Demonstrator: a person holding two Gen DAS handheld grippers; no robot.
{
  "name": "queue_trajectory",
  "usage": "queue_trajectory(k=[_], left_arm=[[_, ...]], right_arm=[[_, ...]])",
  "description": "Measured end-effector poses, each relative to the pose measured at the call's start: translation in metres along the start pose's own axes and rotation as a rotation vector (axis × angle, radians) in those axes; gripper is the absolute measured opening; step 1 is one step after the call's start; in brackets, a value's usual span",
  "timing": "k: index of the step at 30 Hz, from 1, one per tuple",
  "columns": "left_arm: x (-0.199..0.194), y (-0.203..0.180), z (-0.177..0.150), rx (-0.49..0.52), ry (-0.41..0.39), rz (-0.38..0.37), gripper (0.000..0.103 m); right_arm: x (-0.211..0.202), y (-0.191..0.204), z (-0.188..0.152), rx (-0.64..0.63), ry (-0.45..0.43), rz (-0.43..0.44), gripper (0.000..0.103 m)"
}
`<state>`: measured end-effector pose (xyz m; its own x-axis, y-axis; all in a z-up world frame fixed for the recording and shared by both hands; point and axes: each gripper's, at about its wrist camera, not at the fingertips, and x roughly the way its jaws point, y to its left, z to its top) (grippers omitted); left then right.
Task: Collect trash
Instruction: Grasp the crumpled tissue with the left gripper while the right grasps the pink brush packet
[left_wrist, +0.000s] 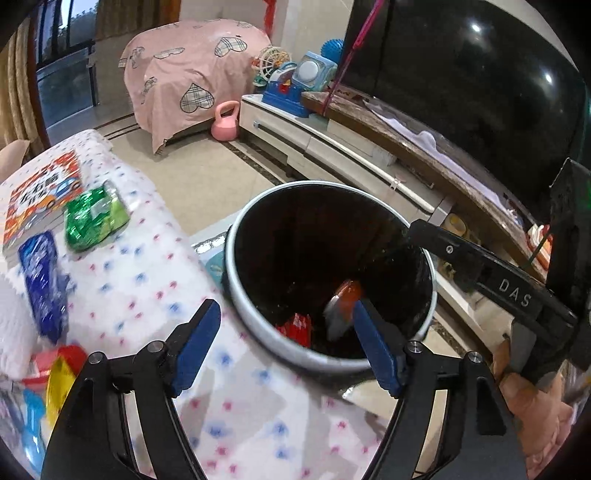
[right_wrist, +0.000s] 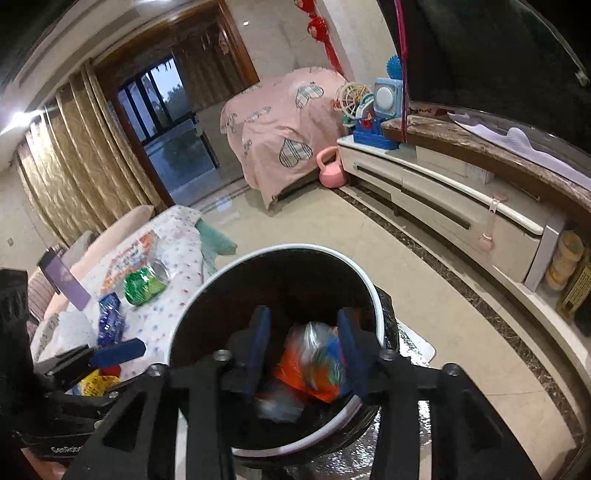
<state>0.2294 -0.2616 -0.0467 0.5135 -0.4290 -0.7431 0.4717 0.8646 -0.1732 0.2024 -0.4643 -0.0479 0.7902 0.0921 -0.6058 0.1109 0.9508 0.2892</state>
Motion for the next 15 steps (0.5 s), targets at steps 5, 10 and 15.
queue_trajectory(k=[5, 10, 15], left_arm=[[-0.027, 0.022, -0.025, -0.043, -0.031, 0.030, 0.078], [-0.058, 0.054, -0.058, -0.125, -0.044, 0.046, 0.079], [-0.088, 0.086, -0.090, -0.193, -0.060, 0.079, 0.079]], right_arm=[[-0.017, 0.016, -0.007, -0.002, -0.025, 0.034, 0.068], [-0.032, 0.043, -0.026, -0.004, -0.032, 0.072, 0.098], [-0.038, 0.070, -0.044, -0.011, -0.011, 0.098, 0.098]])
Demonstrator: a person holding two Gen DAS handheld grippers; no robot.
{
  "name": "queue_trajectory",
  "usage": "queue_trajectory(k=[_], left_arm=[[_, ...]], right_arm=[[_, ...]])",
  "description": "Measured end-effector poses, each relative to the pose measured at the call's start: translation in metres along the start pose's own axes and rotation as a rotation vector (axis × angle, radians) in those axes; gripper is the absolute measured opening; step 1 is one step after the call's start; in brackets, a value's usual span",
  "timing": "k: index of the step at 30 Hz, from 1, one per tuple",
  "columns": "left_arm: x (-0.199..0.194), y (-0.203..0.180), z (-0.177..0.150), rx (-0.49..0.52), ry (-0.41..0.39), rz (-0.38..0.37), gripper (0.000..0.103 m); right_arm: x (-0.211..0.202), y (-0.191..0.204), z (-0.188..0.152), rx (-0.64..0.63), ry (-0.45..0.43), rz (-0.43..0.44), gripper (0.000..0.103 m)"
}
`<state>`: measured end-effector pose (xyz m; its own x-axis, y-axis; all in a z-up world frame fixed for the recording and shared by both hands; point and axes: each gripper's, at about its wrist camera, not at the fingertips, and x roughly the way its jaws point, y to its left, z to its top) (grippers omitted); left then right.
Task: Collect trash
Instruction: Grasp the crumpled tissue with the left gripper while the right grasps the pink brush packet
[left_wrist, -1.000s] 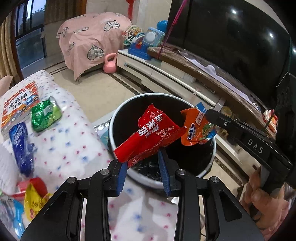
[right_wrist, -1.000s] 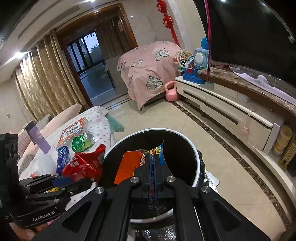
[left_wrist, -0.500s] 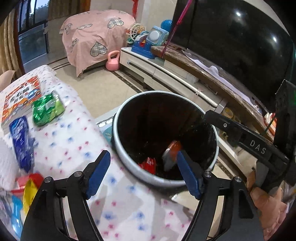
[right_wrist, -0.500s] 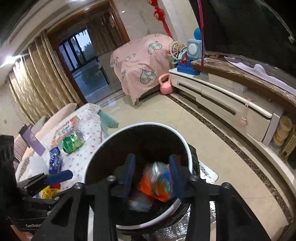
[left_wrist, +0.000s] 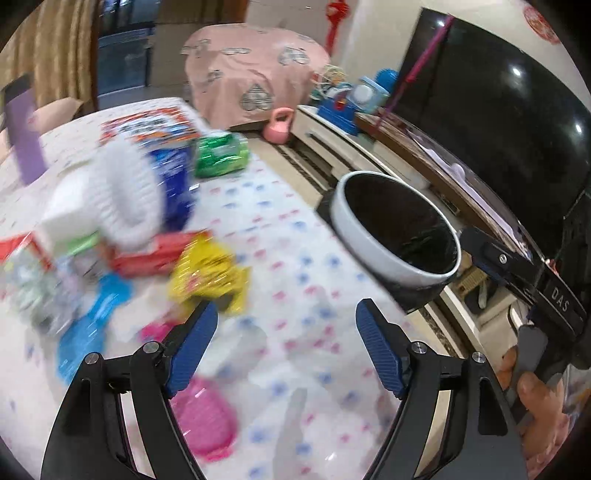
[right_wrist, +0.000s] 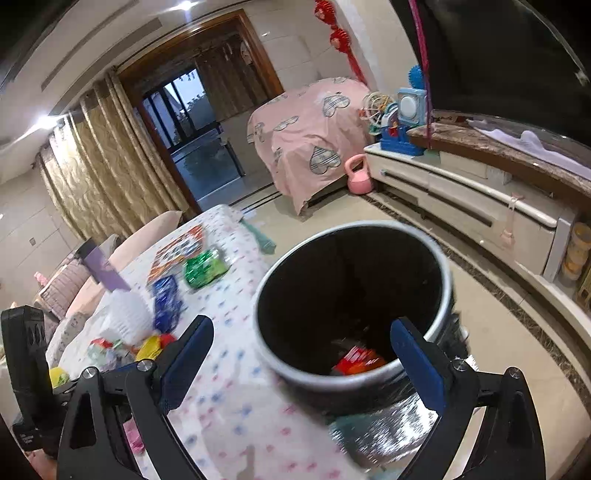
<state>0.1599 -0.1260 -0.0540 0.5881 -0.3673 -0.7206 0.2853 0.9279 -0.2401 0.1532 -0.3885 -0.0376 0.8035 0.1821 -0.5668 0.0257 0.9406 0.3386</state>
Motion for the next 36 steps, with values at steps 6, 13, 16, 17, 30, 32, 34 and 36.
queue_trajectory(k=[6, 13, 16, 17, 30, 32, 34, 36], left_arm=[[-0.034, 0.044, -0.020, -0.095, -0.038, 0.034, 0.080], [-0.060, 0.088, -0.040, -0.177, -0.067, 0.082, 0.081], [-0.065, 0.104, -0.047, -0.203, -0.069, 0.101, 0.081], [-0.066, 0.110, -0.049, -0.213, -0.067, 0.108, 0.081], [-0.061, 0.156, -0.048, -0.248, -0.049, 0.154, 0.081], [-0.057, 0.161, -0.042, -0.240, -0.054, 0.154, 0.082], [-0.052, 0.165, -0.035, -0.223, -0.061, 0.151, 0.084], [-0.044, 0.166, -0.027, -0.200, -0.057, 0.164, 0.086]], right_arm=[[-0.004, 0.037, -0.023, -0.031, 0.037, 0.054, 0.098], [0.004, 0.085, -0.053, -0.097, 0.099, 0.118, 0.098], [0.007, 0.104, -0.067, -0.121, 0.124, 0.145, 0.098], [0.007, 0.110, -0.072, -0.130, 0.129, 0.152, 0.098], [0.024, 0.168, -0.116, -0.260, 0.196, 0.180, 0.096], [0.029, 0.171, -0.119, -0.269, 0.210, 0.176, 0.091], [0.035, 0.176, -0.123, -0.283, 0.228, 0.167, 0.081], [0.041, 0.180, -0.125, -0.296, 0.241, 0.160, 0.078]])
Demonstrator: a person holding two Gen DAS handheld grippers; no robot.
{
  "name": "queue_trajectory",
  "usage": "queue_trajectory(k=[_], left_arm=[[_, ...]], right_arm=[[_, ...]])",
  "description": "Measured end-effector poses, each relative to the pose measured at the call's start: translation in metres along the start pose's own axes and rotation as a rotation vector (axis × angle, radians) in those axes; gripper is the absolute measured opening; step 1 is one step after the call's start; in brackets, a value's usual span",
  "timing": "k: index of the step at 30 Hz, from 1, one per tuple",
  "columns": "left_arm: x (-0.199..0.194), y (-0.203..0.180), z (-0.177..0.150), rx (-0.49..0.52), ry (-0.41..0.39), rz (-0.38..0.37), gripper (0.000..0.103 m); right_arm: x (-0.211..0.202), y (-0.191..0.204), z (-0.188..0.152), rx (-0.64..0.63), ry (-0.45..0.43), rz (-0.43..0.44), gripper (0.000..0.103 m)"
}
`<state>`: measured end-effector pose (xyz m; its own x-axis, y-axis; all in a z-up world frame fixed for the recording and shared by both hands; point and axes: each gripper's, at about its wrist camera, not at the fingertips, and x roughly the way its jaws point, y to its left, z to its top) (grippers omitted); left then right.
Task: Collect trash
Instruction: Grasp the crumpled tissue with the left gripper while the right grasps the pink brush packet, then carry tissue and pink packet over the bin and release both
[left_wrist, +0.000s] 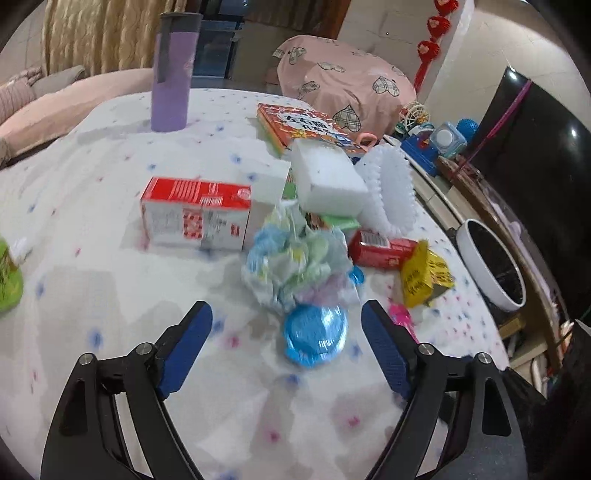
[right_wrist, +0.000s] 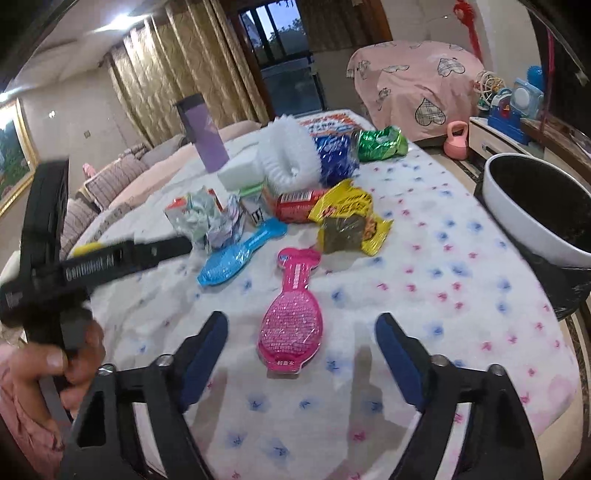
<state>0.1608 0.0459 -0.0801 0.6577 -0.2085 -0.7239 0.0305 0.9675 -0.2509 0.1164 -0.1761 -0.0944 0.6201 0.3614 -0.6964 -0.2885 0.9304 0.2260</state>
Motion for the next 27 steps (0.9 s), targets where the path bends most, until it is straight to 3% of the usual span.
queue_trajectory(k=[7, 9, 10, 11, 13, 27], left_arm=[[0.032, 0.001, 0.014, 0.031, 0.015, 0.042, 0.084], [0.037, 0.002, 0.014, 0.030, 0.029, 0.025, 0.059], [0.039, 0.002, 0.013, 0.029, 0.042, 0.014, 0.050], [0.038, 0.002, 0.012, 0.030, 0.034, 0.015, 0.046], [0.033, 0.002, 0.011, 0.036, 0.022, 0.008, 0.041], [-0.028, -0.013, -0.012, -0.015, -0.036, -0.057, 0.037]], right_arm=[[0.027, 0.010, -0.001, -0.044, 0.048, -0.027, 0.073], [0.031, 0.013, -0.003, -0.075, 0.046, -0.062, 0.065], [0.031, 0.014, -0.003, -0.087, 0.044, -0.072, 0.052], [0.031, 0.014, -0.003, -0.093, 0.046, -0.073, 0.045], [0.028, 0.010, -0.003, -0.086, 0.046, -0.058, 0.045], [-0.026, -0.013, 0.007, -0.046, -0.060, 0.001, 0.045]])
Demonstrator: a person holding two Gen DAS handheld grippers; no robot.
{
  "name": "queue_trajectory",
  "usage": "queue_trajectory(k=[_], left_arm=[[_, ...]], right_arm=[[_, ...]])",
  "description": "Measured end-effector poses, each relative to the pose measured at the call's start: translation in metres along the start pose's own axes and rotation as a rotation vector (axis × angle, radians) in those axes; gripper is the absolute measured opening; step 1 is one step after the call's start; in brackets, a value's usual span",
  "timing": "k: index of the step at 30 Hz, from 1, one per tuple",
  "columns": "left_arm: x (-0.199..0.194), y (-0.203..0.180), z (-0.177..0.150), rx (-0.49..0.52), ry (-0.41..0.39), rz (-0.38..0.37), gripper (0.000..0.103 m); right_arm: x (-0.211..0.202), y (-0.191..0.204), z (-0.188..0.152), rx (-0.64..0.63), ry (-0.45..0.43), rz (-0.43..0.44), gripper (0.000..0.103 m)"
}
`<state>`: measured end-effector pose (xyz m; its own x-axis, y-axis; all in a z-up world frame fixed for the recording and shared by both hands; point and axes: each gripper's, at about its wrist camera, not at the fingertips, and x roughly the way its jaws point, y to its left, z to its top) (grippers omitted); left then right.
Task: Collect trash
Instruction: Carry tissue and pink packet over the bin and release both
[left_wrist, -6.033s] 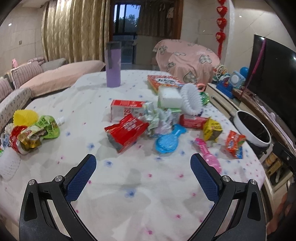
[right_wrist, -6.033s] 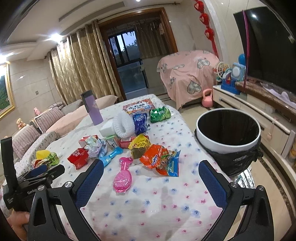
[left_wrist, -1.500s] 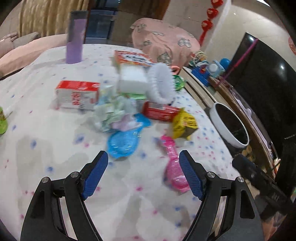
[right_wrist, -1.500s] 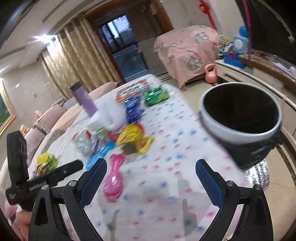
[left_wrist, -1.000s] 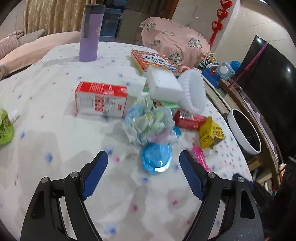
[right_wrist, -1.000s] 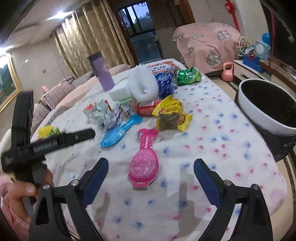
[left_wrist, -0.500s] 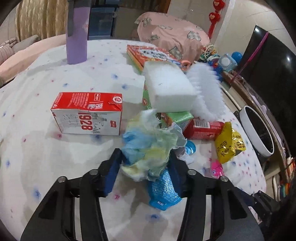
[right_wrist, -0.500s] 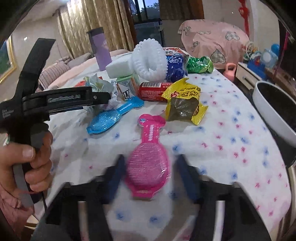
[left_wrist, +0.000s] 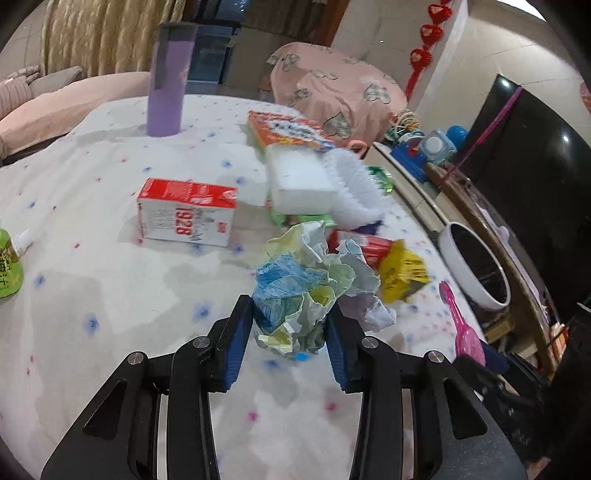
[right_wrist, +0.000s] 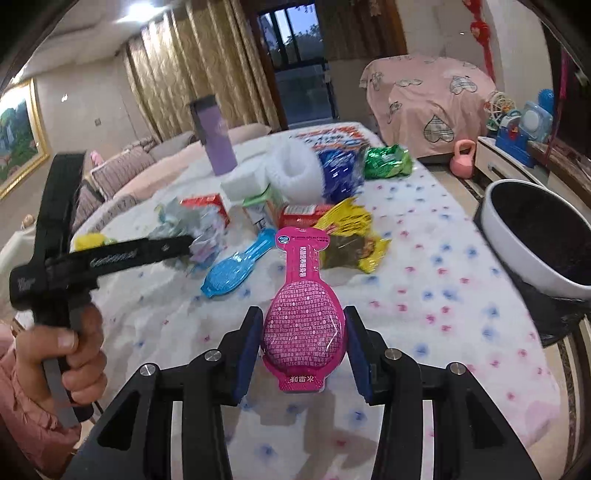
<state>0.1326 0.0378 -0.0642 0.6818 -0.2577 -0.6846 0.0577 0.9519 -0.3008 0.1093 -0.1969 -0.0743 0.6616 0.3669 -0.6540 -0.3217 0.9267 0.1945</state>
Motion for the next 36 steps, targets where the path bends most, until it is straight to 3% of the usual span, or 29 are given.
queue_trajectory(k=[15, 36], left_arm=[[0.016, -0.095, -0.005, 0.142, 0.052, -0.134, 0.037], [0.060, -0.188, 0.013, 0.285, 0.106, -0.201, 0.037]], right_arm=[[-0.048, -0.085, 0.003, 0.171, -0.098, -0.096, 0.045], [-0.073, -0.170, 0.024, 0.248, -0.178, -0.182, 0.045]])
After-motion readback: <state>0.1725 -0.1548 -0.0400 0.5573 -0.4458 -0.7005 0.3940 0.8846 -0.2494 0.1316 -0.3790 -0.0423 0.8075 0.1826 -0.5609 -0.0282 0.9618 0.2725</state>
